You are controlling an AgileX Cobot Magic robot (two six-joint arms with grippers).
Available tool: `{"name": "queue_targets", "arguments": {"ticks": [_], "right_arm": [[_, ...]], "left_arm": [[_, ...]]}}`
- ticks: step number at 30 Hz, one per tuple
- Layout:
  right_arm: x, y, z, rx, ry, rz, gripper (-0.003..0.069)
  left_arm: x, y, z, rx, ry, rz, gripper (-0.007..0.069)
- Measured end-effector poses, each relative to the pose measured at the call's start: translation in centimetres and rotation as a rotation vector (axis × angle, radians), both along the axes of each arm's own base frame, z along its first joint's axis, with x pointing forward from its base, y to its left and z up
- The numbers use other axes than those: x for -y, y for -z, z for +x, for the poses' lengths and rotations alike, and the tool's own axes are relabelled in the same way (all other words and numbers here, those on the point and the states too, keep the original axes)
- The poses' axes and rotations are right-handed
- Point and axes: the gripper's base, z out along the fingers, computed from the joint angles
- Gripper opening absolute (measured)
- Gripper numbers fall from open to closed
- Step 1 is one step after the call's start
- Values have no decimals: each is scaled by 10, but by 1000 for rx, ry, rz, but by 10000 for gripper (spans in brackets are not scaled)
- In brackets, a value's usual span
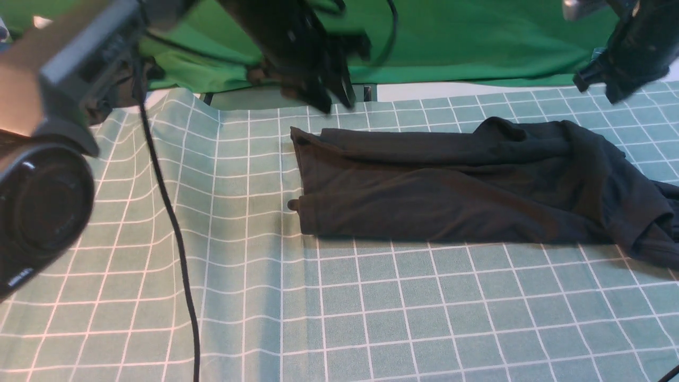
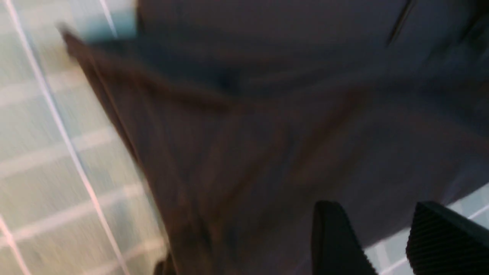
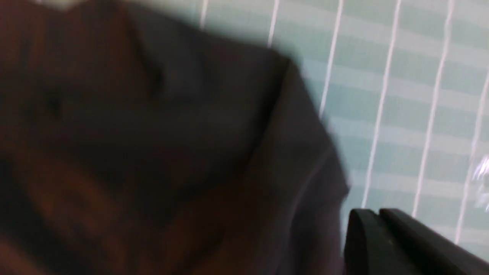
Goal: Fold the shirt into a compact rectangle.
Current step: 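Fold the black garment in half by bringing its near edge over to the far edge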
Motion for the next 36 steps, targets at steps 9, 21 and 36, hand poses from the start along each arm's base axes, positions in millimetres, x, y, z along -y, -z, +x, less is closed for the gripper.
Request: {"name": "queue_targets", "arguments": {"ticks": [9, 21, 36], "right_arm": [[-7, 47, -20, -167, 28, 121, 15], [-12, 100, -8, -86, 51, 178, 15], [16, 95, 63, 572, 114, 166, 19]], "left_arm": [[13, 82, 14, 8, -14, 46, 143], [-5, 115, 69, 403, -219, -22, 58], [-45, 18, 60, 430, -243, -56, 58]]}}
